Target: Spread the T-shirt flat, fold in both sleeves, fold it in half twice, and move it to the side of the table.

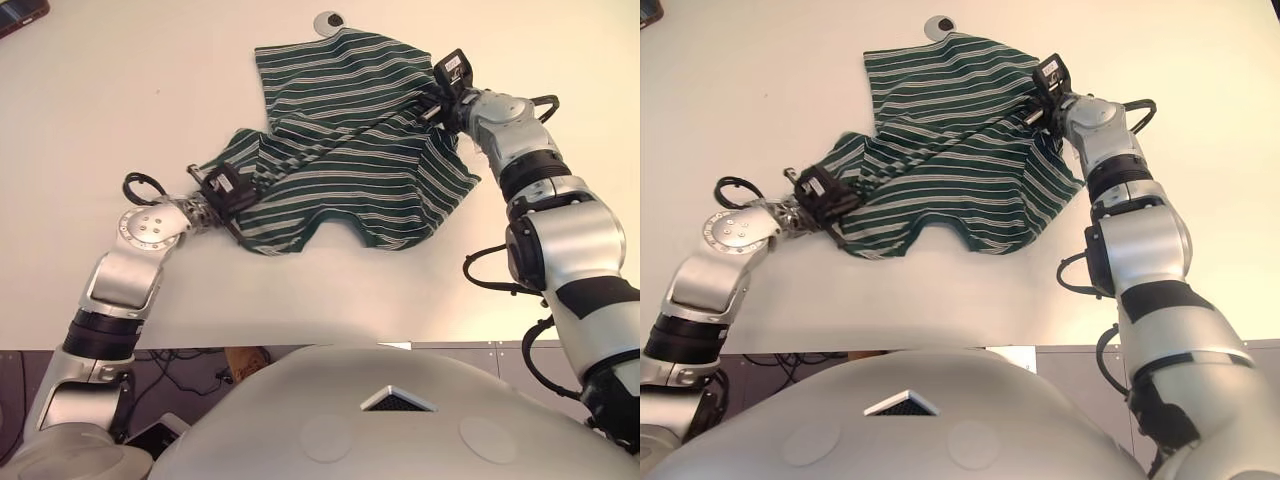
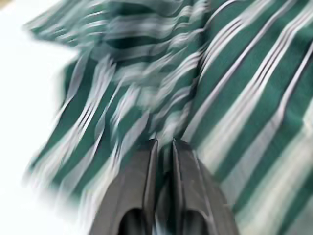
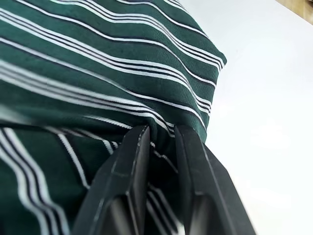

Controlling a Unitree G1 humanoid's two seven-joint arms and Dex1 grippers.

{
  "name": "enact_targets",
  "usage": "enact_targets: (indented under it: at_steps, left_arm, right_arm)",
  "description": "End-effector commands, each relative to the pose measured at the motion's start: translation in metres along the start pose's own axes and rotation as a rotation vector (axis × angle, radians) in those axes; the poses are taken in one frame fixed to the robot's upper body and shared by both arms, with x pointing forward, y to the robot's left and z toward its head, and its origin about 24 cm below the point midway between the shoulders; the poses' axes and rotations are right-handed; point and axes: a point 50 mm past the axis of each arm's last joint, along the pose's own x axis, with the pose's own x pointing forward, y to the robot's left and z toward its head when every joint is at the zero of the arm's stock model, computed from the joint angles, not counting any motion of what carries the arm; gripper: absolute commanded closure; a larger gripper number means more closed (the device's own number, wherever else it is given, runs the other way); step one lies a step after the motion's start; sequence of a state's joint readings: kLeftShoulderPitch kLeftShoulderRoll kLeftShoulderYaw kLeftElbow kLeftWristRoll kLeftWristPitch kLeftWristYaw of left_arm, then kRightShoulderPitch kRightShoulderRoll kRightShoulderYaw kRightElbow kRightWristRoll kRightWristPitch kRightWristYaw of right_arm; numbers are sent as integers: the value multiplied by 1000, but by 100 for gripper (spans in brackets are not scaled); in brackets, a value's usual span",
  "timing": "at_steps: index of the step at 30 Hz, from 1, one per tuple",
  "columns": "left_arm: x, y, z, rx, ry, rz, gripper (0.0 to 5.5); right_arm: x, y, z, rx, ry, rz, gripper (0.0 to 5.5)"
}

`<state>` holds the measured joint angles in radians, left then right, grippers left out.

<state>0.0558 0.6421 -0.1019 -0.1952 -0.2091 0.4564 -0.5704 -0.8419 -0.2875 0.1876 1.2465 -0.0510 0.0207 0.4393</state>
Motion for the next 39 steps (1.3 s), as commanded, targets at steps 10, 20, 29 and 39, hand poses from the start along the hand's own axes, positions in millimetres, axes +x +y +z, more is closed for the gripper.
enact_targets:
  at_steps: [10, 20, 29, 39]
  left_arm:
    - [-16, 48, 11, -648, -159, 195, 328]
    - [22, 37, -32, -842, 9, 150, 343]
    - [26, 31, -29, -920, -90, 58, 475]
    - [-24, 14, -40, -841, -136, 131, 547]
  right_arm:
    - [-34, 38, 66, -30, -533, 390, 462]
    - [-56, 90, -7, -262, -115, 849, 462]
    - [-62, 90, -27, -319, -1, 908, 462]
    - [-76, 82, -45, -381, 94, 993, 462]
